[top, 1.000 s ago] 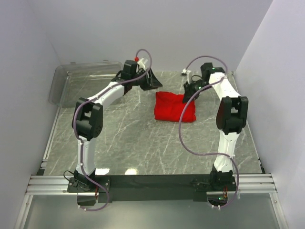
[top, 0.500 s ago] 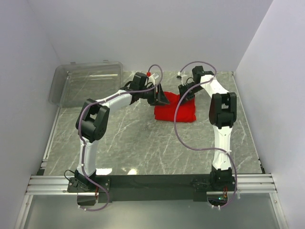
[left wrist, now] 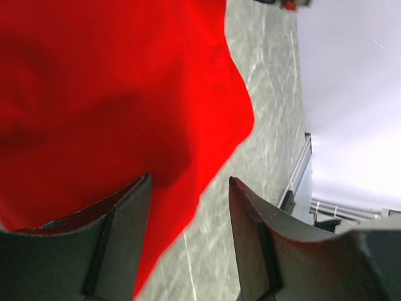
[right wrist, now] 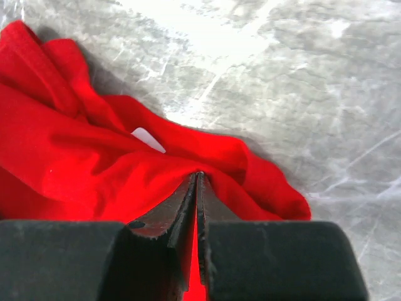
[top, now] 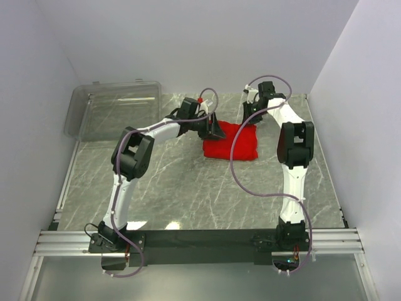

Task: Fold and stack the t-shirts
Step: Fold the tshirt

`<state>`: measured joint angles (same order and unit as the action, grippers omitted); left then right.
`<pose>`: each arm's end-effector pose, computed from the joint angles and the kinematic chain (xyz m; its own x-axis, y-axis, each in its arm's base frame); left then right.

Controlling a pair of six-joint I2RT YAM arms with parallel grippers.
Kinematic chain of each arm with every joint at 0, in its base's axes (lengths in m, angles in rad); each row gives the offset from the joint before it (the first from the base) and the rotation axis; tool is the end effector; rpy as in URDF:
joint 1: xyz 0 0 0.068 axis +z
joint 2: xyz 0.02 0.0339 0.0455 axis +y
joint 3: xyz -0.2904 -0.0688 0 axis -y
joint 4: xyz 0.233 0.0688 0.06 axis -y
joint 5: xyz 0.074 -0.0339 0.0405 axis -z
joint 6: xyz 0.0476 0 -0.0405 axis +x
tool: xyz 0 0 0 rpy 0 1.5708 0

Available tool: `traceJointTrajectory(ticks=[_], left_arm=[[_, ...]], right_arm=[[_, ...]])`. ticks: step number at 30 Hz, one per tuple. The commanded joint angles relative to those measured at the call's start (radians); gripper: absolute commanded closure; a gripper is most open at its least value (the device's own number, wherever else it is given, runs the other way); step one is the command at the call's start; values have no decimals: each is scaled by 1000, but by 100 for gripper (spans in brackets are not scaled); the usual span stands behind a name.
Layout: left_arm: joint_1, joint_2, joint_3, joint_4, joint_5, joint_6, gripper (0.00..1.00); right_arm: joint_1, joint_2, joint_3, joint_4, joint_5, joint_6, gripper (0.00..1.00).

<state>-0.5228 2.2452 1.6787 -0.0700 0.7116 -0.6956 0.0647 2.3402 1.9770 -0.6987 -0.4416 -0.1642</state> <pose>0.4338 -0.2859 0.2005 -0.9293 -0.0246 -0.3686 0.3096 0.4926 -0.8133 0.5158 0.0538 0.1932 -0.8162 -0.2010 -0.5417 -0.4051 0.8675 0.2886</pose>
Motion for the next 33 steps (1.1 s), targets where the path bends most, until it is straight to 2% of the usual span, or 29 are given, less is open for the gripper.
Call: traceJointTrajectory(ticks=[1,4,8,11,15,18,22,29,33], left_arm=[[-16,57,113,15,25,-2,43],[-17,108,171,45,48,-48,44],[-14,165,240,42,11,-74,46],[-6,206,274,3,-67,-99,48],[7,214,242,125,-101,-199,48],[14,228,259,153,-110,-235,48],[23,231,245,208,-107,-284,49],[37,244,225,274,-126,-360,49],[40,264,246,251,-178,-389,49]], right_arm=[[-22,-25,25,44,8,31,90],[-45,-94,-38,80,-37,5,88],[-87,-177,-95,73,-221,-63,87],[-92,-216,-107,-5,-340,-162,86],[-71,-257,-174,-126,-417,-253,86],[-22,-272,-262,-197,-405,-328,86],[12,-305,-427,-182,-343,-351,86],[11,-279,-489,-185,-212,-354,87],[7,-260,-495,-170,-175,-336,87]])
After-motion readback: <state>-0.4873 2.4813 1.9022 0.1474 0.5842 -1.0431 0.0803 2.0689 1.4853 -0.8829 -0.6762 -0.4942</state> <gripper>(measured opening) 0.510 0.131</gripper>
